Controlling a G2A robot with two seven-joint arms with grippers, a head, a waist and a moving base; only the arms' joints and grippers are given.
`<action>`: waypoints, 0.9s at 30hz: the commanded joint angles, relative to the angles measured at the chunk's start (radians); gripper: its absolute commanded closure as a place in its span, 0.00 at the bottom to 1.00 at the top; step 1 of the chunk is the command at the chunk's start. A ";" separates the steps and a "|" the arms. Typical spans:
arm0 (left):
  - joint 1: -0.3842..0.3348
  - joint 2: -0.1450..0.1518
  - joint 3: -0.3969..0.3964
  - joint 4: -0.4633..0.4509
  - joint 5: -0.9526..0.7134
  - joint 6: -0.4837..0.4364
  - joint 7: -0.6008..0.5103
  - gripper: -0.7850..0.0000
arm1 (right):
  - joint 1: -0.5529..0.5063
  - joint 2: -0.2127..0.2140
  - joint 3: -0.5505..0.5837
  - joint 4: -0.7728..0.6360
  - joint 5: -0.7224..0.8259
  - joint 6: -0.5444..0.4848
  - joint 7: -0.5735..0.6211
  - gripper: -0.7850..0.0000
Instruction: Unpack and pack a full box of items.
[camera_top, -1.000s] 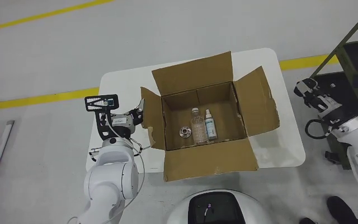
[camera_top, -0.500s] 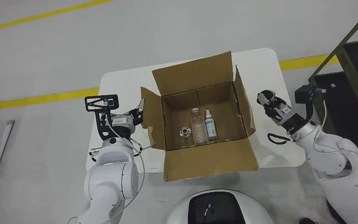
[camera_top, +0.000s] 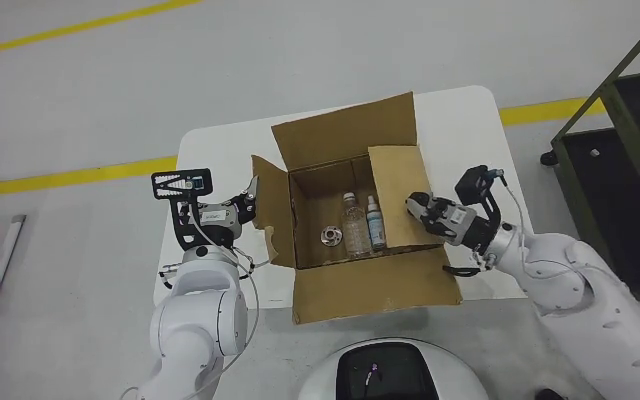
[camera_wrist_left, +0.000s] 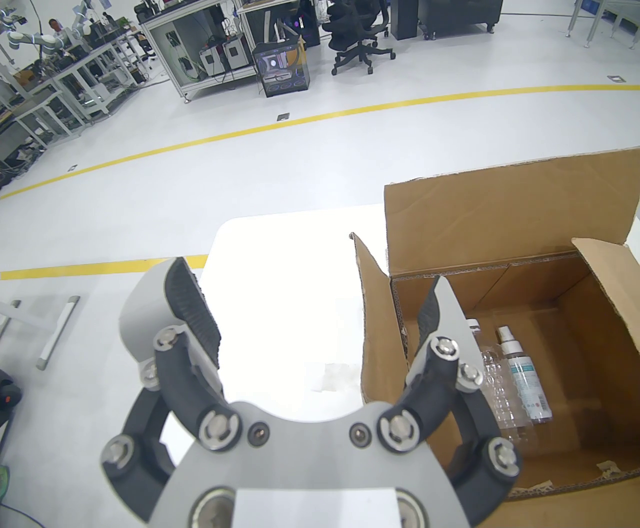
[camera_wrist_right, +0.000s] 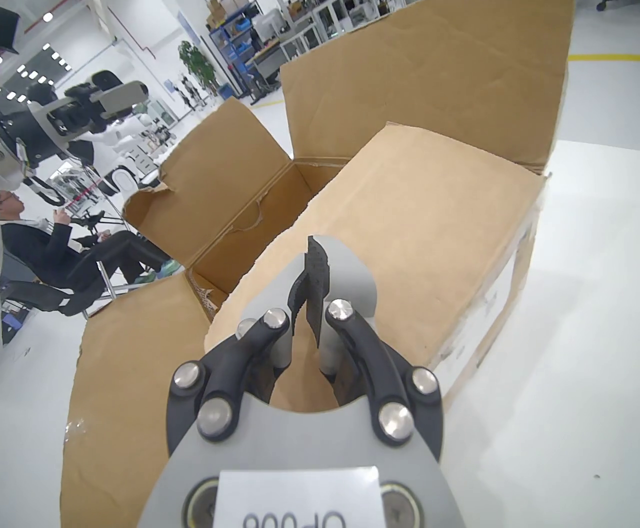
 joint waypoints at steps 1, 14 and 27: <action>0.000 0.000 0.000 0.000 0.000 0.000 0.000 0.00 | 0.007 0.000 -0.006 0.001 -0.012 0.018 0.021 1.00; 0.051 -0.007 -0.026 0.027 -0.054 -0.023 0.067 1.00 | 0.045 -0.002 0.029 -0.030 0.095 0.110 0.038 1.00; 0.050 -0.030 0.032 0.152 0.099 -0.022 0.035 1.00 | 0.061 -0.002 0.208 0.051 0.183 0.327 -0.139 1.00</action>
